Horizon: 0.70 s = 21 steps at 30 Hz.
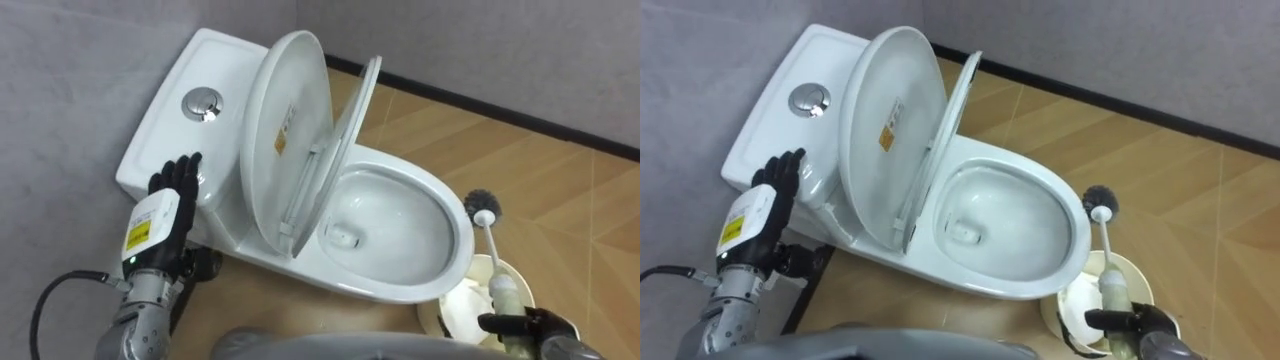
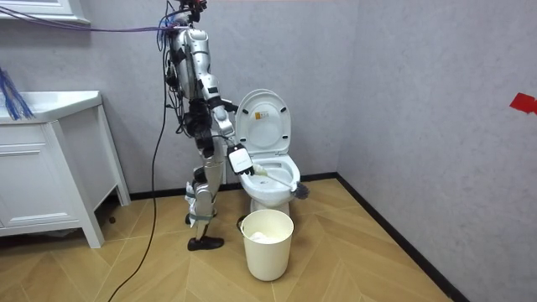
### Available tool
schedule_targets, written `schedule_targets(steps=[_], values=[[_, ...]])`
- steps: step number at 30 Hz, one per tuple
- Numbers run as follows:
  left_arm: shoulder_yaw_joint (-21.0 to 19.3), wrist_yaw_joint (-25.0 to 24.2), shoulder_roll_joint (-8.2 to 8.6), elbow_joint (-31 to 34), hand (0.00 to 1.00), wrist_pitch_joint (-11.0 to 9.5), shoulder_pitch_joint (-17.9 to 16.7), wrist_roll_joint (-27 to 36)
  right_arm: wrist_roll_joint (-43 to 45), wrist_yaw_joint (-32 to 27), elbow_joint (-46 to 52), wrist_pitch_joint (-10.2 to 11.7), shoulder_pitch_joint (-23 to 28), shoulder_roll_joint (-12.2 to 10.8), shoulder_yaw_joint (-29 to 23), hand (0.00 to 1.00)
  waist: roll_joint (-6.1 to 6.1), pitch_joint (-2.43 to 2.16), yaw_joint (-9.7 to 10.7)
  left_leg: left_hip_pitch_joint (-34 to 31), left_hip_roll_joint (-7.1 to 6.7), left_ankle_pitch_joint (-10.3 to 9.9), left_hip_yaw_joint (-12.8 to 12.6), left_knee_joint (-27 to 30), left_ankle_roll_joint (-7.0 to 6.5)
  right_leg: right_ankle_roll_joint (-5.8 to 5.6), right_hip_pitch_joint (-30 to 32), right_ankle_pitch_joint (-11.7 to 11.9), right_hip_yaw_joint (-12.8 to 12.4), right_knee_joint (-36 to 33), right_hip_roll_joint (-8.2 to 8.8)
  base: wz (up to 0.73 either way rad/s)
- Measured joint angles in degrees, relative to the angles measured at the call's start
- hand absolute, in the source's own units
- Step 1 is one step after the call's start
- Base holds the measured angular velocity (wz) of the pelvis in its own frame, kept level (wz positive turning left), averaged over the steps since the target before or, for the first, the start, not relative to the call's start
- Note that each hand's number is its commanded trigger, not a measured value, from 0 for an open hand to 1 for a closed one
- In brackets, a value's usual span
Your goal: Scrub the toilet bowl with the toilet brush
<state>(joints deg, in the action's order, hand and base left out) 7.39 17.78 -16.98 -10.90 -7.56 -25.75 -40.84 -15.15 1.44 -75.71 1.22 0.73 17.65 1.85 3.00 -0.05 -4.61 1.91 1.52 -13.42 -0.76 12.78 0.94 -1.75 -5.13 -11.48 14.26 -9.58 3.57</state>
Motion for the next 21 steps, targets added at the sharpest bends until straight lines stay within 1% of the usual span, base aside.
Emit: schedule_targets(steps=[4, 7, 9, 13, 14, 15, 17, 20, 21], values=[[-0.6, -0.5, -0.14, -0.9, 0.00, 0.2, 0.0, -1.1, 0.4, 0.1, 1.2, -0.1, 1.4, 0.0, -1.0, 1.00, -0.04, 0.06, 0.2, 0.3, 0.02, 0.0, -0.2, 0.0, 0.00, 0.00, -0.2, 0.0, 0.1, -0.1, 0.02, -0.01], [-0.9, -0.5, -0.29, -1.5, 0.00, 0.8, 0.0, -2.5, 0.5, 0.4, 2.3, -0.2, 2.6, 0.0, -1.3, 1.00, -0.16, 0.10, 0.3, 0.8, 0.13, 0.0, -0.5, -0.2, 0.01, 0.02, -0.5, 0.0, 0.0, -0.1, -0.03, -0.05], [-1.1, -0.5, -0.30, -1.8, 0.00, 1.2, 0.2, -2.7, 1.8, 0.7, 2.3, -0.9, 2.6, 0.0, -2.1, 1.00, -0.39, 0.09, 0.4, 0.9, 0.29, 0.0, -0.7, -0.6, 0.02, 0.15, -0.4, 0.1, 0.0, -0.2, -0.16, -0.06], [-1.8, -0.4, -0.33, -1.9, 0.00, 1.9, 0.3, -3.9, 2.5, 1.2, 2.3, -1.3, 2.6, 0.1, -3.2, 1.00, -0.99, -0.13, 0.9, 1.2, 0.55, 0.1, -0.8, -0.7, 0.17, 0.26, -0.4, 0.2, 0.0, -0.1, -0.41, -0.02], [-1.9, -0.2, -0.33, -2.1, 0.00, 2.1, 0.2, -4.2, 2.5, 1.2, 2.3, -1.3, 2.7, 0.2, -3.2, 1.00, -1.01, -0.11, 1.0, 1.3, 0.63, 0.1, -0.8, -0.9, 0.21, 0.27, -0.4, 0.2, -0.1, -0.1, -0.50, -0.04], [-2.2, 0.2, -0.40, -2.8, 0.00, 2.2, 0.2, -5.5, 2.7, 1.2, 2.3, -1.3, 2.7, 0.2, -3.2, 1.00, -1.21, -0.23, 1.1, 1.4, 0.71, 0.1, -0.8, -1.0, 0.27, 0.28, -0.4, 0.2, -0.1, -0.1, -0.57, -0.04], [-2.8, 0.6, -0.46, -3.6, 0.00, 2.3, 0.6, -6.7, 3.7, 1.2, 2.4, -1.3, 2.6, 0.2, -3.2, 1.00, -1.42, -0.24, 1.2, 1.5, 0.75, 0.2, -0.7, -1.0, 0.32, 0.28, -0.4, 0.2, -0.2, -0.1, -0.62, -0.04], [-3.9, 0.9, -0.91, -3.5, 0.00, 2.7, 1.0, -7.2, 4.5, 0.5, 2.6, -1.3, 2.7, 0.8, -3.2, 1.00, -1.45, -0.22, 1.2, 1.6, 0.76, 0.2, -0.9, -0.9, 0.34, 0.29, -0.4, 0.2, -0.5, -0.1, -0.62, -0.03], [-4.5, 1.5, -1.47, -3.6, 0.00, 2.7, 1.4, -7.2, 5.3, 0.1, 2.9, -1.3, 2.6, 1.0, -3.2, 1.00, -1.52, -0.20, 1.2, 1.6, 0.76, 0.2, -1.1, -0.7, 0.34, 0.29, -0.3, 0.2, -0.8, -0.1, -0.63, -0.07]])
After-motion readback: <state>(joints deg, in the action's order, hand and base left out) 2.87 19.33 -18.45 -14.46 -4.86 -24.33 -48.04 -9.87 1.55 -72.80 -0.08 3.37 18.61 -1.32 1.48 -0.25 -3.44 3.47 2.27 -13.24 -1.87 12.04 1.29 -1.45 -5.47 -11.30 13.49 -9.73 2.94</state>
